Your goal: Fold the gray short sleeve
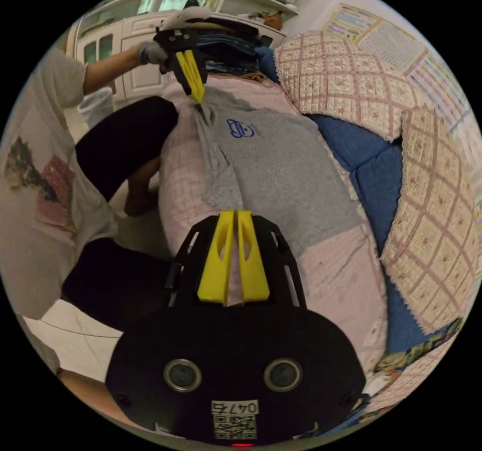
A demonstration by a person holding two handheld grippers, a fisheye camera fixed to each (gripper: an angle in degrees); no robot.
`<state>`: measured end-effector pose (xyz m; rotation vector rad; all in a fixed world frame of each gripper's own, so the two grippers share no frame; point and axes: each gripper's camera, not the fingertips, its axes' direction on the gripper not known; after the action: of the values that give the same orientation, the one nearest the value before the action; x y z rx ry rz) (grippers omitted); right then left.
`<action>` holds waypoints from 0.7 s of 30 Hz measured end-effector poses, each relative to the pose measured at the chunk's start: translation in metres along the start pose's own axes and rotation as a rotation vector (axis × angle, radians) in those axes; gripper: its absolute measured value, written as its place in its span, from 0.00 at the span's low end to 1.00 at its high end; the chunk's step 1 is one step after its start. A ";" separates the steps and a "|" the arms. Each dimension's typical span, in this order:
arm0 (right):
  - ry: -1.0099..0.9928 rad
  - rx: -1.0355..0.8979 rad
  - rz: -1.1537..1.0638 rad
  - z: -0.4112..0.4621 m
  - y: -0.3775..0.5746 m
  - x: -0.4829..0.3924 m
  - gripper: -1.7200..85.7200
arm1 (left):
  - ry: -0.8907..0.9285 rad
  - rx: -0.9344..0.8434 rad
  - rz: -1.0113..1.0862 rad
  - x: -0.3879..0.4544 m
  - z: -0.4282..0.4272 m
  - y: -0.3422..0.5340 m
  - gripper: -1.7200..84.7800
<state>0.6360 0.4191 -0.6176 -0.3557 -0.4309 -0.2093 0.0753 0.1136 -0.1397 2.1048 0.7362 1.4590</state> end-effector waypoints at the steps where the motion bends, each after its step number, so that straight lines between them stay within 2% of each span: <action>1: -0.103 -0.013 0.050 -0.001 0.011 0.012 0.02 | 0.031 -0.010 0.002 -0.004 0.000 0.003 0.01; 2: -0.223 -0.035 0.090 0.002 0.023 0.024 0.02 | 0.095 -0.037 0.006 -0.011 0.001 0.007 0.01; 4: -0.301 -0.051 0.141 0.007 0.043 0.038 0.03 | 0.157 -0.069 -0.005 -0.021 0.007 0.016 0.01; 6: -0.273 -0.029 0.184 0.002 0.068 0.047 0.03 | 0.173 -0.071 -0.036 -0.028 0.012 0.029 0.01; 9: -0.243 0.142 0.350 -0.032 0.123 0.067 0.03 | 0.176 -0.006 -0.043 -0.019 0.002 0.044 0.01; 12: -0.145 0.299 0.726 -0.060 0.204 0.096 0.03 | 0.092 0.027 -0.056 -0.001 -0.009 0.046 0.01; 14: -0.052 0.416 1.055 -0.072 0.276 0.107 0.03 | 0.019 0.051 -0.071 0.013 -0.012 0.041 0.01; 16: 0.003 0.448 1.190 -0.075 0.311 0.106 0.03 | -0.048 0.163 -0.120 0.026 -0.022 0.038 0.01; 17: 0.012 0.413 1.245 -0.072 0.326 0.107 0.04 | -0.065 0.288 -0.143 0.037 -0.031 0.040 0.01; 18: 0.012 0.395 1.265 -0.071 0.331 0.109 0.04 | -0.050 0.431 -0.169 0.046 -0.039 0.046 0.02; 21: -0.030 0.370 1.337 -0.060 0.356 0.122 0.05 | 0.096 0.648 -0.224 0.053 -0.035 0.048 0.05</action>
<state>0.8634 0.7075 -0.7179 -0.2210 -0.1832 1.1649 0.0658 0.1157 -0.0606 2.2972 1.5987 1.3160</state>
